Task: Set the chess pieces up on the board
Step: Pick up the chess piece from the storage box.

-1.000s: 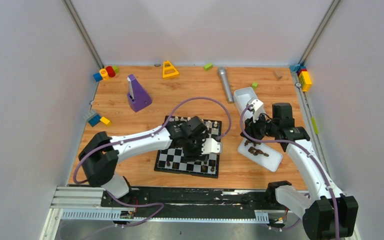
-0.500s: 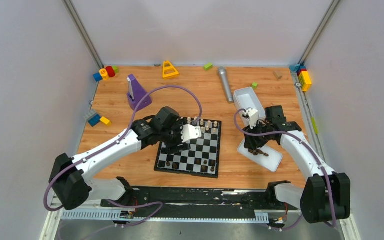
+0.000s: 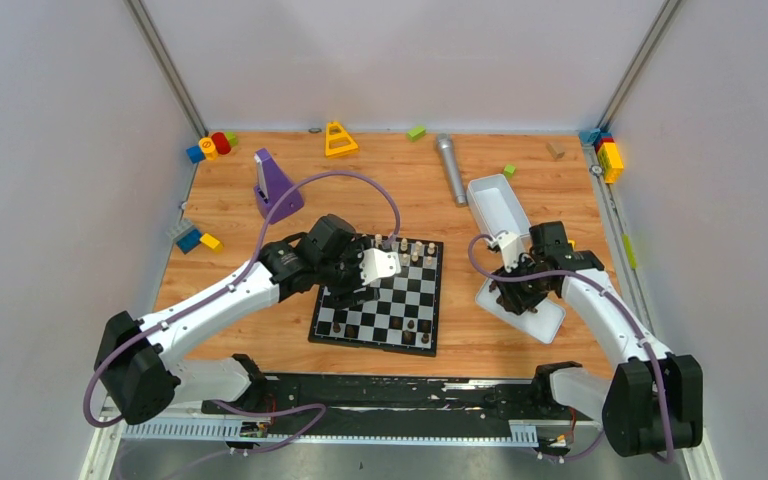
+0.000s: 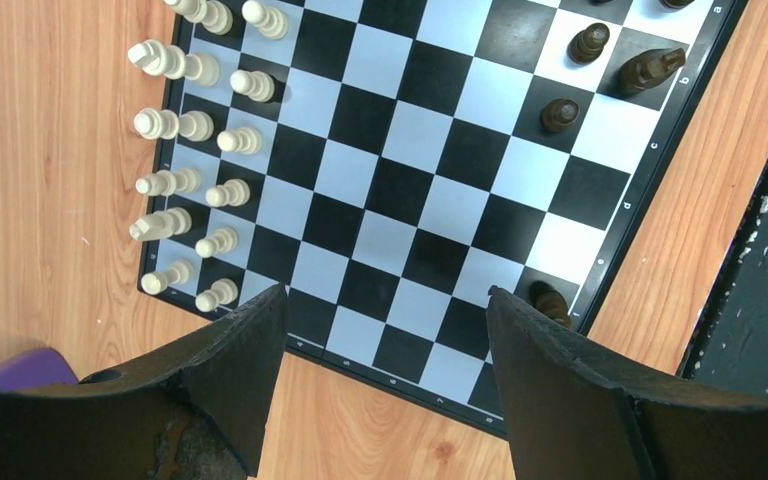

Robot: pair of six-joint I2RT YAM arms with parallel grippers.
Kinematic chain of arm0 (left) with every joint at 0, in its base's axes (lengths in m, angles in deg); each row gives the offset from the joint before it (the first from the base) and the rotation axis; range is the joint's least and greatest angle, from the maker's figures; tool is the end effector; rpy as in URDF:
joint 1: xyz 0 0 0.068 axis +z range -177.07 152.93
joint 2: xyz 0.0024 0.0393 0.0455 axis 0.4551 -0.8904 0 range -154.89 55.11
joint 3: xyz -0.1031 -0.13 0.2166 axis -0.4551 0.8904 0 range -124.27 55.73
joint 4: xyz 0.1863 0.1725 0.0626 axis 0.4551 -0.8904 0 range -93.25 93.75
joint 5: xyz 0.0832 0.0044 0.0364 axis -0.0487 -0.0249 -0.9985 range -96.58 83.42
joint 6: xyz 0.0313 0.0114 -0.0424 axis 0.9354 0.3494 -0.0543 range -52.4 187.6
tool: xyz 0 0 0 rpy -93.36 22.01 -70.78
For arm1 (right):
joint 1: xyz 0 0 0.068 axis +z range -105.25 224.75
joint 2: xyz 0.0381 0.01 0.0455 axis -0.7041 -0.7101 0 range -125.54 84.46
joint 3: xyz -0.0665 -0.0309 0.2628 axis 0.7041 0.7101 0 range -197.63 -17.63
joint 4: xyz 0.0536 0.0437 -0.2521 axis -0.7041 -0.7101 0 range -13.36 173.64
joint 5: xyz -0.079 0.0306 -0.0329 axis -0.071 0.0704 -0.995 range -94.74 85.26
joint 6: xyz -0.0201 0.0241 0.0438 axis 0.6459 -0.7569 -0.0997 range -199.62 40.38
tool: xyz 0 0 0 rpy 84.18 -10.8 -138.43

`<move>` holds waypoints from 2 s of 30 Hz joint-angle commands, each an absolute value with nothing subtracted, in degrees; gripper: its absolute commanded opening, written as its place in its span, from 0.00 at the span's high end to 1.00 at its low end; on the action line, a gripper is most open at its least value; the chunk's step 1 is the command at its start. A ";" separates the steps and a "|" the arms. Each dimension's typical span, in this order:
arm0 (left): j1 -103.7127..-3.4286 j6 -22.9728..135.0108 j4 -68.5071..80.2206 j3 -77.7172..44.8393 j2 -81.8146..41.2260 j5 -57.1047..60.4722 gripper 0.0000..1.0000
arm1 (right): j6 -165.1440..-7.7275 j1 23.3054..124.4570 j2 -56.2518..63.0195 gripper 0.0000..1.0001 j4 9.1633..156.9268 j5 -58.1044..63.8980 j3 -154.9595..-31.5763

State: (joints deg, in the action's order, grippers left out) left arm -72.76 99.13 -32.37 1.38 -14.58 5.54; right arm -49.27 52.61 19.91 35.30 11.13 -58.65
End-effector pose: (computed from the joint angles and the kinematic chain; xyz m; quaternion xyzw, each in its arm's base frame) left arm 0.1681 -0.1830 0.2690 0.6130 0.7118 -0.1393 0.3134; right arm 0.1857 0.0355 0.2063 -0.3406 0.9171 0.1033 0.1796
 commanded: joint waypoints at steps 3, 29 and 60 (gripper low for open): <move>-72.51 98.18 -30.38 1.68 -14.50 5.43 0.20 | -48.46 52.29 18.31 0.60 35.34 7.81 -58.68; -72.53 98.16 -30.61 1.92 -14.98 5.40 0.20 | -50.09 50.34 9.18 0.68 40.13 8.35 -62.60; -70.18 96.82 -28.71 2.64 -13.75 2.66 0.20 | -48.18 51.84 17.58 1.00 27.60 19.40 -69.38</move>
State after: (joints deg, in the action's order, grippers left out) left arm -72.24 98.56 -31.05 2.56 -15.13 3.03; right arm -49.21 50.34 14.86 29.23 12.07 -66.10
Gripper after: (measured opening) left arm 0.799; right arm 0.173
